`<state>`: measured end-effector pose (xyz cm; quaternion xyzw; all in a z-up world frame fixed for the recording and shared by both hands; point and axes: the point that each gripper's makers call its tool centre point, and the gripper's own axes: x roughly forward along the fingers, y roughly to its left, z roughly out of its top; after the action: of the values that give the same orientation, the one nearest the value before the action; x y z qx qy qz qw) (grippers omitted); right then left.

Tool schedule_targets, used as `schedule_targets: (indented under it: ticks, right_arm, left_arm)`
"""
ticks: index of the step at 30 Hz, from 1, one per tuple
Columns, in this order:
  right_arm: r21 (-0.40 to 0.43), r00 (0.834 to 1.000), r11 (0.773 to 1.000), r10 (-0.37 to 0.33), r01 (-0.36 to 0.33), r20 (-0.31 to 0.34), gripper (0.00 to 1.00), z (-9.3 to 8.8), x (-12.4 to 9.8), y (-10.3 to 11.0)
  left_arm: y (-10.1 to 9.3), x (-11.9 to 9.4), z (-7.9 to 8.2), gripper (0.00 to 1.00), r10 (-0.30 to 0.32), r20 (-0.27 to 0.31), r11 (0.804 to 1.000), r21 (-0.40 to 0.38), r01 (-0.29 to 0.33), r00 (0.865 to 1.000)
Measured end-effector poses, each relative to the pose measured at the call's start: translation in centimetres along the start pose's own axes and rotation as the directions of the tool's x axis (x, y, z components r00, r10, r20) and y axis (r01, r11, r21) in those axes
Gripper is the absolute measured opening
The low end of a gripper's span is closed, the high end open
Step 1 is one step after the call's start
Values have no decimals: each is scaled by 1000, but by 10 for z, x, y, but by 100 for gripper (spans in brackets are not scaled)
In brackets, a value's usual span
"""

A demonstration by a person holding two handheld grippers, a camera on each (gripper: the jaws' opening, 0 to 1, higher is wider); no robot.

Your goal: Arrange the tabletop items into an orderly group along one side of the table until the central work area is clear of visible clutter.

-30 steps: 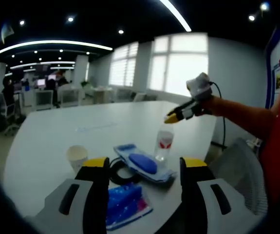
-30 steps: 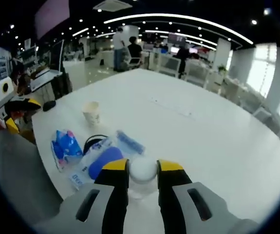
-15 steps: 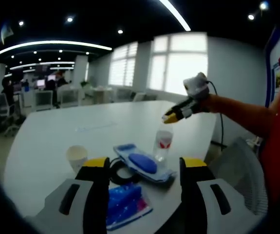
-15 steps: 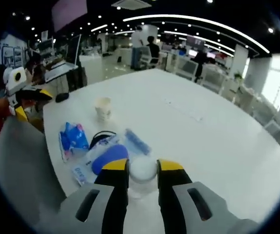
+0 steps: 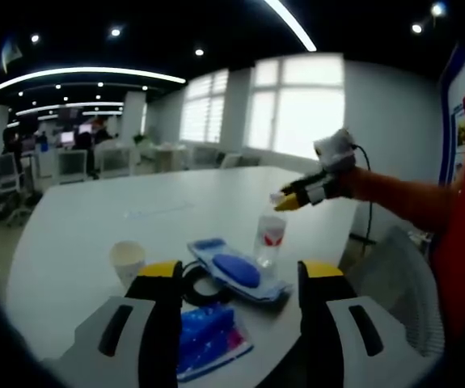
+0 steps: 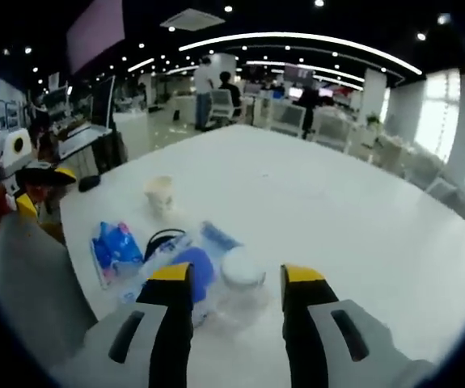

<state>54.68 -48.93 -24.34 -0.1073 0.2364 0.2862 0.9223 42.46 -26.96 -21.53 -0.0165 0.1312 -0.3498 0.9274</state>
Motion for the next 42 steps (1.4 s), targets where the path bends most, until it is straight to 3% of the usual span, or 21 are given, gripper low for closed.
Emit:
schedule_targets:
  ticks: [3, 4, 8, 14, 17, 27, 37, 42]
  right_arm:
    - [87, 993, 990, -115, 112, 29, 59, 1, -8, 1]
    - [82, 994, 991, -105, 104, 5, 60, -2, -8, 9]
    - [152, 988, 977, -155, 151, 13, 61, 1, -6, 18]
    - [187, 964, 946, -265, 263, -18, 63, -10, 0, 6]
    - [263, 962, 927, -271, 268, -26, 63, -16, 6, 5]
    - [314, 939, 887, -336, 340, -68, 63, -29, 23, -4]
    - [296, 919, 870, -380, 395, -110, 60, -40, 39, -5]
    - [277, 915, 872, -381, 404, -134, 57, -47, 44, -6]
  left_arm:
    - [-1, 1, 0, 54, -3, 0, 1000, -1, 3, 1000]
    - [-1, 1, 0, 54, -6, -1, 1000, 0, 6, 1000]
    - [-3, 2, 1, 54, -16, 2, 1000, 4, 16, 1000]
    - [-2, -2, 7, 54, -22, 33, 1000, -9, 22, 999]
    - [-4, -2, 9, 53, -32, 43, 999, -11, 33, 999]
    - [-10, -1, 13, 53, -78, 59, 997, -22, 79, 995]
    - [-6, -5, 11, 53, -85, 49, 996, -16, 86, 995]
    - [-5, -6, 11, 52, -84, 50, 996, -16, 85, 995]
